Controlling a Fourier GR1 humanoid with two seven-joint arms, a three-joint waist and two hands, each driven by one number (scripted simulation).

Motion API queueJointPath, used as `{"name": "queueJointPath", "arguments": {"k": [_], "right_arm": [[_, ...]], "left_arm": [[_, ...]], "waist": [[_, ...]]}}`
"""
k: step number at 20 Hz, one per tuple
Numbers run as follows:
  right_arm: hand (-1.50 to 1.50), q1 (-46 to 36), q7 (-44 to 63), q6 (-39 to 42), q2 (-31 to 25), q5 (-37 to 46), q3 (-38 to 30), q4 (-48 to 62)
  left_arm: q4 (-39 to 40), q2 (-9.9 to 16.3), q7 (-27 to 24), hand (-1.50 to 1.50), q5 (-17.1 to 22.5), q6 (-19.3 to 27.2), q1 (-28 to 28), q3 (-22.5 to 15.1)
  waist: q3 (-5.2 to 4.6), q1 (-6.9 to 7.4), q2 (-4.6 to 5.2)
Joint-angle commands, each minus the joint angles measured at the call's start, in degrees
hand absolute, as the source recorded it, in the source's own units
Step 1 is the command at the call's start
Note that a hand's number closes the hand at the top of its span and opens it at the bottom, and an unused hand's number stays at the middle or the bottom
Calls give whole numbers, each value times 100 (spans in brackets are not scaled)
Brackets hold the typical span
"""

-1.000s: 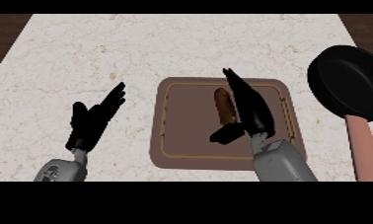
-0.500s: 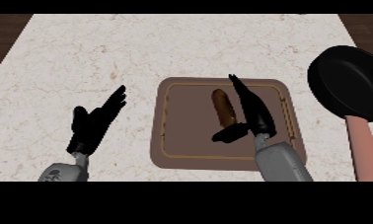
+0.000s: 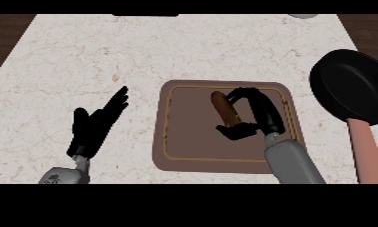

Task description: Pick the sweet potato from the tray and place it in the pot

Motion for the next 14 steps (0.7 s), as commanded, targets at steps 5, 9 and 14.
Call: {"name": "queueJointPath", "arguments": {"k": [5,9,14], "right_arm": [[150,-8,-767,-193,218,-107,-126,472],[150,666,-2379,700,-1307,-1271,-959,-175],[150,878,-3125,1905,-2229,-2344,-1867,151]], "left_arm": [[447,-125,-158,0,-70,-5,-253,192],[168,36,-99,0,53,-143,-51,231],[102,12,-102,0,-2,80,56,317]], "waist": [[65,-24,136],[76,-152,125],[149,-479,140]]}}
